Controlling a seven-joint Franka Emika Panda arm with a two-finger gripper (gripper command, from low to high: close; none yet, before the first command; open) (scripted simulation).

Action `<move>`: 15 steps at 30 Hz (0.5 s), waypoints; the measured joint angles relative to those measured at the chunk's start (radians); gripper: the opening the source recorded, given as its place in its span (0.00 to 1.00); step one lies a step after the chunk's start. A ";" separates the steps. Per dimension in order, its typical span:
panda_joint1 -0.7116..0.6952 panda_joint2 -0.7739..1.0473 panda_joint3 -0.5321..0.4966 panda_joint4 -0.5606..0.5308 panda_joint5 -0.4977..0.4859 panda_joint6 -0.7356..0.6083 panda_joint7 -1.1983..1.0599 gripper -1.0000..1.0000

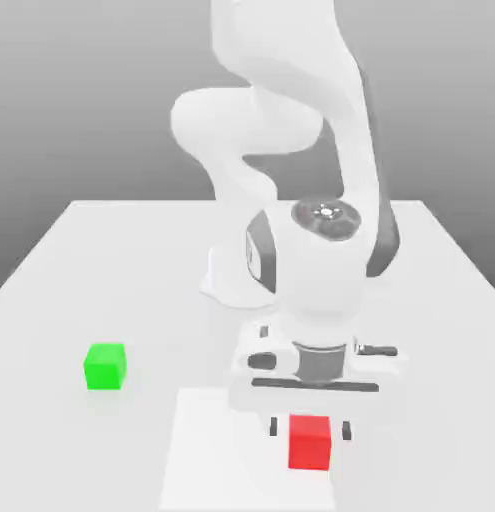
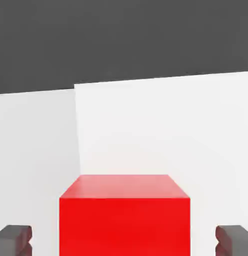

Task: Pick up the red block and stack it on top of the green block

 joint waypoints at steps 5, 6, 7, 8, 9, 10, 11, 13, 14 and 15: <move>0.000 0.002 -0.001 0.000 -0.003 0.003 0.003 0.00; -0.006 -0.021 0.008 -0.003 0.007 -0.017 -0.005 0.00; -0.012 -0.051 0.017 -0.008 0.021 -0.042 -0.015 0.00; -0.018 -0.085 0.026 -0.013 0.036 -0.070 -0.026 0.00; -0.023 -0.119 0.034 -0.019 0.051 -0.099 -0.037 0.00; -0.026 -0.155 0.040 -0.024 0.066 -0.129 -0.048 0.00; -0.035 -0.187 0.033 -0.034 0.073 -0.152 -0.046 0.00; -0.120 -0.242 -0.022 -0.069 0.059 -0.171 0.010 0.00; -0.163 -0.268 -0.046 -0.088 0.049 -0.178 0.043 0.00; -0.221 -0.294 -0.065 -0.107 0.040 -0.184 0.077 0.00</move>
